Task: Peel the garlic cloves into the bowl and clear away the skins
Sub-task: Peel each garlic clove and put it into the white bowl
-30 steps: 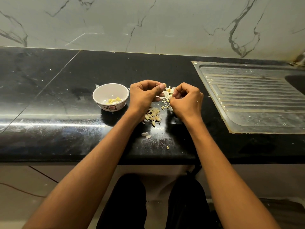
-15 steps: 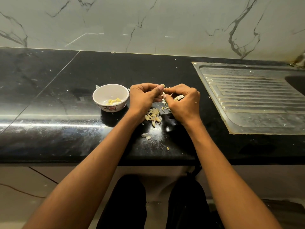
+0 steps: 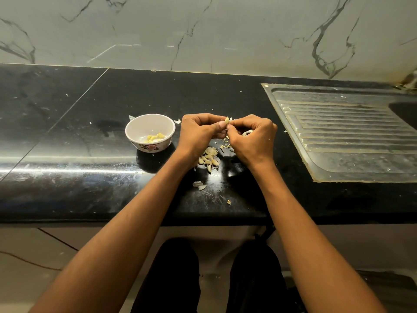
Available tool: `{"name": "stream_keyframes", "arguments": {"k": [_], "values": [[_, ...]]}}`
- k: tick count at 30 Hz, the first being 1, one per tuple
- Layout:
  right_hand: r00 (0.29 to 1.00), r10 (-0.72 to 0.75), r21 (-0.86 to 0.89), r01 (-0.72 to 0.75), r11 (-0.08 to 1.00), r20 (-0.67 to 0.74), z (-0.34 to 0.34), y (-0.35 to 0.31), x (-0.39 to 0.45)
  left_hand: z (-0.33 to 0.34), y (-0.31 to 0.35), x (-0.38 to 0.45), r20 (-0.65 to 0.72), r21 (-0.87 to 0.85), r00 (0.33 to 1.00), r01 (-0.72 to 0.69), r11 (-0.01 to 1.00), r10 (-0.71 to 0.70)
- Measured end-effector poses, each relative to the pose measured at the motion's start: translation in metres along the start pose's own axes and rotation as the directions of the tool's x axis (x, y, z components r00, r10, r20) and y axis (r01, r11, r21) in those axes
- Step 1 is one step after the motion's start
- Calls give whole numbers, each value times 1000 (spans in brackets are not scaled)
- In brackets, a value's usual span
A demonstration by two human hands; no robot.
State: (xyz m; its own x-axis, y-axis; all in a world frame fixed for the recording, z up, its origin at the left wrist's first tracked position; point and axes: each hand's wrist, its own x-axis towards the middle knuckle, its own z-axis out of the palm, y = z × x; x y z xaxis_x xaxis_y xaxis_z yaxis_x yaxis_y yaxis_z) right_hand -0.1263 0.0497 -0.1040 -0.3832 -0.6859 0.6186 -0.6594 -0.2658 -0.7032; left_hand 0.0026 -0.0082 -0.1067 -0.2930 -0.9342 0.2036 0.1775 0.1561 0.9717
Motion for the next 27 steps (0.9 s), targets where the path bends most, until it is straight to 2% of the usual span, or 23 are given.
{"name": "stream_keyframes", "arguments": {"k": [9,15,18,27], "values": [[1000,-7,35,6,999,1,-1,1,0,0,1,-2,20,19,1000,-24,1000,24],[994,108,159,-105,982,-11,-2,0,3,-1,2,-2,17,55,997,-70,996,69],[986,164,236,-161,958,7,-2,-1,4,0,1,-2,-8,98,995,-100,990,101],[970,243,254,-241,937,24,0,0,5,2,-4,-3,-10,294,966,-244,924,258]]}}
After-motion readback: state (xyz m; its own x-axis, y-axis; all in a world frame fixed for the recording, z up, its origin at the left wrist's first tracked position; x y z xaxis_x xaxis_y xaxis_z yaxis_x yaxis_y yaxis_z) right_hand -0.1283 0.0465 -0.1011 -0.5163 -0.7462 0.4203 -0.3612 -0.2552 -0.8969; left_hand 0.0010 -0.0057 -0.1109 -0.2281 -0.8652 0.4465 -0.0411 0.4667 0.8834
